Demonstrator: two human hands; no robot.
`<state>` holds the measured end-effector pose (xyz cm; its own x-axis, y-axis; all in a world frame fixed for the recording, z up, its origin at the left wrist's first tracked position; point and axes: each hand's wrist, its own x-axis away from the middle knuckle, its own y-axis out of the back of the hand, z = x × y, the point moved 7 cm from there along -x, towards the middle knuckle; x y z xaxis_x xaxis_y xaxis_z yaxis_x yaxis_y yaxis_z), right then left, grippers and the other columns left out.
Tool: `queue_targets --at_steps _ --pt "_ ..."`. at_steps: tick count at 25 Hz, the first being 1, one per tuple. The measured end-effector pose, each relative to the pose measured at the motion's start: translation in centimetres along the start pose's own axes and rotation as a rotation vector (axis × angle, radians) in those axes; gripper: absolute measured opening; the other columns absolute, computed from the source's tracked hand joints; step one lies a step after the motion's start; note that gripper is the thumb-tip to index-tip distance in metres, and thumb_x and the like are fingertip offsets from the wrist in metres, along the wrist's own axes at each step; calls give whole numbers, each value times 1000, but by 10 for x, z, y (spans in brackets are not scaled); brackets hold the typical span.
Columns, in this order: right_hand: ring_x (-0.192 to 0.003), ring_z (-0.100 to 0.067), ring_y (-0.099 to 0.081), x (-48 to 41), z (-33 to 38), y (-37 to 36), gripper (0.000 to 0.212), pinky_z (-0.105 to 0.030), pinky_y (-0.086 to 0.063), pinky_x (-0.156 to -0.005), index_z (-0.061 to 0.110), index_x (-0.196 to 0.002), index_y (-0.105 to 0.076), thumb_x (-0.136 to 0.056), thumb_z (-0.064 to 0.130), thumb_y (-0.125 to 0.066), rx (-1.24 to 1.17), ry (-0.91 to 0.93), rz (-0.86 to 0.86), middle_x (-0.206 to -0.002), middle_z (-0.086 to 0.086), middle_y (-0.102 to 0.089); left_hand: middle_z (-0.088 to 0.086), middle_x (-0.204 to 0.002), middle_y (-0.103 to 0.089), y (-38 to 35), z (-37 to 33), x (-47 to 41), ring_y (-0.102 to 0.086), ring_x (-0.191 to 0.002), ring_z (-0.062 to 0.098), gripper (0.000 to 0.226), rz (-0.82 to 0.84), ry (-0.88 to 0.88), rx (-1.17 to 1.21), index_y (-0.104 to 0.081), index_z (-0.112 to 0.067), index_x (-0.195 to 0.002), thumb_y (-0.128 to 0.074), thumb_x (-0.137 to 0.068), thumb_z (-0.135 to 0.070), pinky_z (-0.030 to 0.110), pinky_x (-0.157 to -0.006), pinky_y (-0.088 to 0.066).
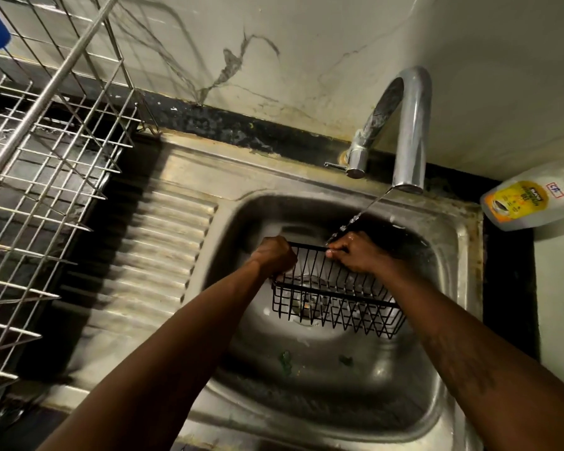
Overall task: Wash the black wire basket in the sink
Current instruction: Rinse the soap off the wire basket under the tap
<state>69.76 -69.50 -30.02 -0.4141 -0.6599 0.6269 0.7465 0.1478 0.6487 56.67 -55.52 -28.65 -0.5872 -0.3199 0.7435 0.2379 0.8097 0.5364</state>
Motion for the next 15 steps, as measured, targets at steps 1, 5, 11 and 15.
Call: queue_targets --at_steps 1,5,11,15 --pt "-116 -19 -55 -5 17 -5 24 -33 -38 -105 22 -118 -74 -99 32 -62 -5 33 -12 -116 6 -70 7 -83 -62 0 1 2 -62 -74 19 13 -10 5 15 -62 -9 -94 -52 -96 -18 25 -61 -50" --pt "-103 -20 -64 -31 75 -10 20 -32 -44 -96 14 -104 -78 -100 23 -60 -86 112 -61 -106 -6 -74 5 -75 -59 15 11 9 -60 -66 16 12 -93 30 63 -61 -11 -87 -53 -96 -13 22 -52 -45" --pt "-115 -17 -60 -16 11 1 31 -28 -42 -100 24 -129 -67 -99 28 -62 -20 49 75 -129 -2 -66 -2 -71 -53 30 39 17 -61 -78 18 23 -69 84 1 -65 -1 -111 -50 -99 -13 20 -54 -44" --pt "-111 -13 -57 -4 -32 8 30 -23 -38 -97 23 -127 -69 -97 26 -66 17 -35 50 -124 6 -63 -1 -74 -52 30 35 19 -54 -67 14 16 -75 49 -16 -67 -9 -102 -52 -98 -14 20 -49 -37"
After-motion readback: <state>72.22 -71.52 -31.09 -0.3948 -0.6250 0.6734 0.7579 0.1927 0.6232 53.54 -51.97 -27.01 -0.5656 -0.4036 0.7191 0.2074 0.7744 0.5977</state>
